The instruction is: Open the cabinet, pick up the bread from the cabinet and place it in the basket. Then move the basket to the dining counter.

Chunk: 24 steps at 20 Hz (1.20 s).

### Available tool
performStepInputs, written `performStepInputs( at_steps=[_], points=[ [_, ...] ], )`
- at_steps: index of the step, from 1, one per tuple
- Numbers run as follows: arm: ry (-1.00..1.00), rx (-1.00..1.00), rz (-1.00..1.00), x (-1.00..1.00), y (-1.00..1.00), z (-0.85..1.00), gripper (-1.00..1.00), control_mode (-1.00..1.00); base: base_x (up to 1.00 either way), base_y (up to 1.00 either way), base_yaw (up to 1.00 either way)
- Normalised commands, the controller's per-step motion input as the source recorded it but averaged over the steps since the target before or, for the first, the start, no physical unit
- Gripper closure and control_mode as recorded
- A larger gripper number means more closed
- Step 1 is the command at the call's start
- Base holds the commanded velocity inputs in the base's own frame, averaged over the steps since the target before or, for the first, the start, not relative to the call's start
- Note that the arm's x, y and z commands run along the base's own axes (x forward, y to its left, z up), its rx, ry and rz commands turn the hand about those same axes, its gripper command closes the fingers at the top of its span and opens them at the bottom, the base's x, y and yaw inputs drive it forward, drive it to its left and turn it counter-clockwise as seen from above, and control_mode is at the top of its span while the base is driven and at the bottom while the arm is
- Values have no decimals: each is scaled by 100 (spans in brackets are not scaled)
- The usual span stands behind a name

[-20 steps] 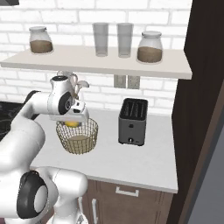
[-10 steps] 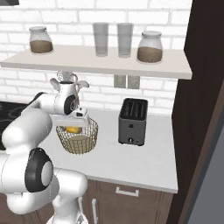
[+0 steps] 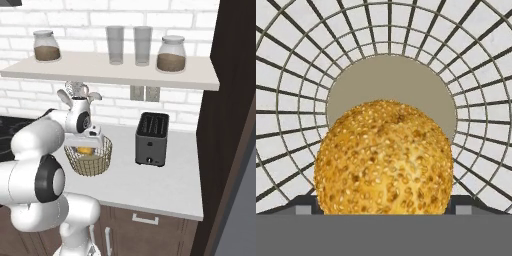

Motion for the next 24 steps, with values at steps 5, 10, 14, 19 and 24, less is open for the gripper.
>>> performStepInputs(
  at_steps=[5, 10, 14, 19, 24],
  points=[
    [-4, 0, 0, 2, 0, -18, 100, -100, 0, 0, 0],
    [0, 0, 0, 0, 0, -1, 100, -100, 0, 0, 0],
    [-1, 0, 0, 0, 0, 0, -100, -100, 0, 0, 0],
    [0, -1, 0, 0, 0, 0, -100, -100, 0, 0, 0],
    [0, -1, 0, 0, 0, 9, -100, -100, 0, 0, 0]
  ],
)
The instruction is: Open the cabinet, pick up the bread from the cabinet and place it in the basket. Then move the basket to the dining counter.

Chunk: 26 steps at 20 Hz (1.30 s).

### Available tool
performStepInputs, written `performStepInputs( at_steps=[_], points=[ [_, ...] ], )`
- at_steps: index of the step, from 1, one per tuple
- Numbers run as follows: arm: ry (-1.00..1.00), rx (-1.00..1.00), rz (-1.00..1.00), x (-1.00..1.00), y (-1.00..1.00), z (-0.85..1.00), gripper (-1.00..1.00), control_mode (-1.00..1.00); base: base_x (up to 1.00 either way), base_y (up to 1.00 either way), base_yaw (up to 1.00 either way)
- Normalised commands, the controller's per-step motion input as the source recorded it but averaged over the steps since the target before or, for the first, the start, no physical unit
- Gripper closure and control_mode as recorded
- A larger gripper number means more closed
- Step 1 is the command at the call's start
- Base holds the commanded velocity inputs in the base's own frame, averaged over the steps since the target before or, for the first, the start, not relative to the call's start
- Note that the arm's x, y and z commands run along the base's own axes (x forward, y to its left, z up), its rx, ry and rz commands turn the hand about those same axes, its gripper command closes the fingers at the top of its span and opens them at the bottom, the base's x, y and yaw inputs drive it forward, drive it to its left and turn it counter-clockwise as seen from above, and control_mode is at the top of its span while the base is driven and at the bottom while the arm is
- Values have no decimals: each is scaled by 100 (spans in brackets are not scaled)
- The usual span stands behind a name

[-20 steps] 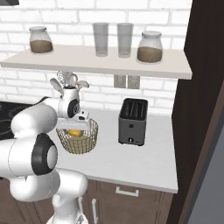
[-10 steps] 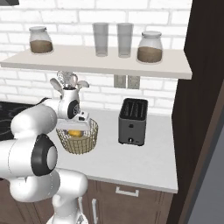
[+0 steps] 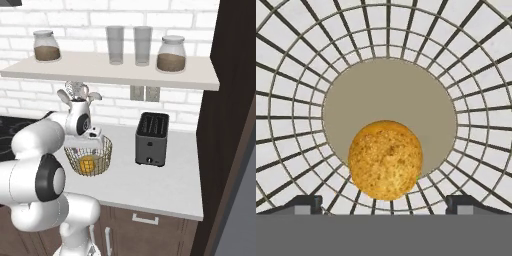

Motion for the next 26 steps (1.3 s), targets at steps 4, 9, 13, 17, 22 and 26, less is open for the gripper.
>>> performStepInputs(
  at_steps=[4, 9, 13, 17, 22, 26],
  points=[
    [-1, 0, 0, 0, 0, 27, -100, -100, 0, 0, 0],
    [-4, 0, 0, -2, 0, 35, -100, -100, 0, 0, 0],
    [-21, 0, 0, -41, 0, 49, -100, -100, 0, 0, 0],
    [-15, 0, 9, -51, 8, 35, -100, -100, 0, 0, 0],
    [-9, 0, 25, -38, 44, 11, -100, -100, 0, 0, 0],
    [2, -1, 26, -17, 38, 0, -100, -100, 0, 0, 0]
  ],
)
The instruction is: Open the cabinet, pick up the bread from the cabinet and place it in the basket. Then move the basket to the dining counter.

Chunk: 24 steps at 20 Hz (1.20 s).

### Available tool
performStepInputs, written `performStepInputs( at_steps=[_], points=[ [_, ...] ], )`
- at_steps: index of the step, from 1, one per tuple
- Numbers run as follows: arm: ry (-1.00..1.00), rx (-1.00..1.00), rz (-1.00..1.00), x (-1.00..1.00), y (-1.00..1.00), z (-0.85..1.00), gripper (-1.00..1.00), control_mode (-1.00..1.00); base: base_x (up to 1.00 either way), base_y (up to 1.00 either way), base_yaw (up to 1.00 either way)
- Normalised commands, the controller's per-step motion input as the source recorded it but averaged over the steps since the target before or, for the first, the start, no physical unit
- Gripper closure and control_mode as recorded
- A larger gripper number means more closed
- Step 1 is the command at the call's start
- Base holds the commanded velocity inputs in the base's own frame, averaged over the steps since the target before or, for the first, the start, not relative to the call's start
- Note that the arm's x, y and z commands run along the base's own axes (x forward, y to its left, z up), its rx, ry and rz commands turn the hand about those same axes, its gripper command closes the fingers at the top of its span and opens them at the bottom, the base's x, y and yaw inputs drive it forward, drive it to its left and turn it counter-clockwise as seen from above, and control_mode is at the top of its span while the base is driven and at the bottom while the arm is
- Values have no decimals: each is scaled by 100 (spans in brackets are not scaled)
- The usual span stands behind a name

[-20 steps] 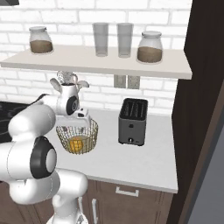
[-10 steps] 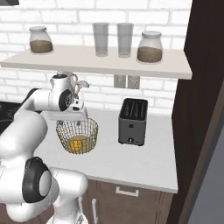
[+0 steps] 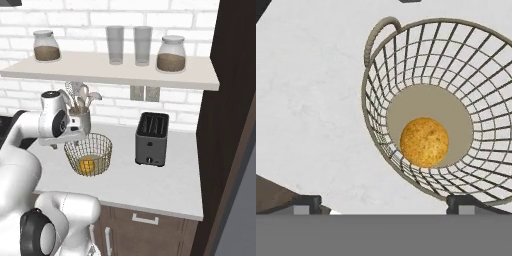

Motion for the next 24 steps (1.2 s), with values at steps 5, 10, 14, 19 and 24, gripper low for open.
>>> performStepInputs(
  at_steps=[5, 10, 14, 19, 24],
  points=[
    [11, -7, 14, 9, 27, -7, -100, -100, 0, 0, 0],
    [3, -6, 2, 25, 6, -25, -100, -100, 0, 0, 0],
    [4, -3, 0, 38, 0, -44, -100, -100, 0, 0, 0],
    [1, -1, 0, 16, 0, -46, -100, -100, 0, 0, 0],
    [0, 0, 1, 1, 0, -34, -100, -100, 0, 0, 0]
  ],
)
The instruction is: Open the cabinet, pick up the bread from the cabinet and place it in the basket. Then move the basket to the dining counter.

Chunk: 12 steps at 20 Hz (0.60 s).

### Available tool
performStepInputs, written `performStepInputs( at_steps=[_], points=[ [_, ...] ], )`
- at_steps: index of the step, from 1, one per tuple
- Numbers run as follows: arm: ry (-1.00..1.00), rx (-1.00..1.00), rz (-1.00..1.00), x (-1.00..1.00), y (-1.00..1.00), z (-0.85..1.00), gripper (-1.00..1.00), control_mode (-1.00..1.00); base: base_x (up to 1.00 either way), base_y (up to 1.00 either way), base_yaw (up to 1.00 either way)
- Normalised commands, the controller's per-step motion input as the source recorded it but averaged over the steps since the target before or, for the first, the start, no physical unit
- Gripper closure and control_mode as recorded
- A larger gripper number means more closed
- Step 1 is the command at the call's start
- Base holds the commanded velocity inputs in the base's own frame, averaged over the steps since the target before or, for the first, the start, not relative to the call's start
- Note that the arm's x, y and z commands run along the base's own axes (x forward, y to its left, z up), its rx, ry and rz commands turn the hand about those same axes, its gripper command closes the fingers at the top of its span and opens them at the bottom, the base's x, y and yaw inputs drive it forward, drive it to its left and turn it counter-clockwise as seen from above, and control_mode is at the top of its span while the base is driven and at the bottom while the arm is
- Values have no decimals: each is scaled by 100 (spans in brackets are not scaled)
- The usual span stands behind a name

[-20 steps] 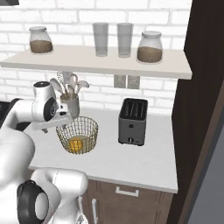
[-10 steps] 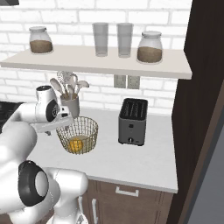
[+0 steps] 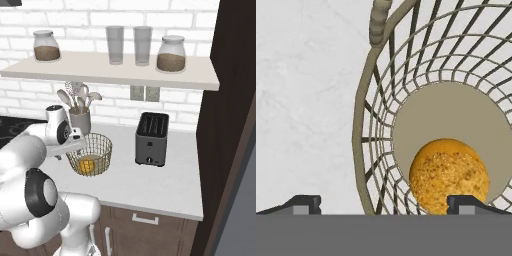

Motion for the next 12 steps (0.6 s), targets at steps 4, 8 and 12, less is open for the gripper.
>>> performStepInputs(
  at_steps=[4, 8, 12],
  points=[
    [-3, 0, 5, 9, 0, -33, -100, -100, 0, 0, 0],
    [-3, 0, 4, 12, 0, -32, -100, -100, 0, 0, 0],
    [0, 0, 3, 1, 0, -14, -100, -100, 0, 0, 0]
  ],
)
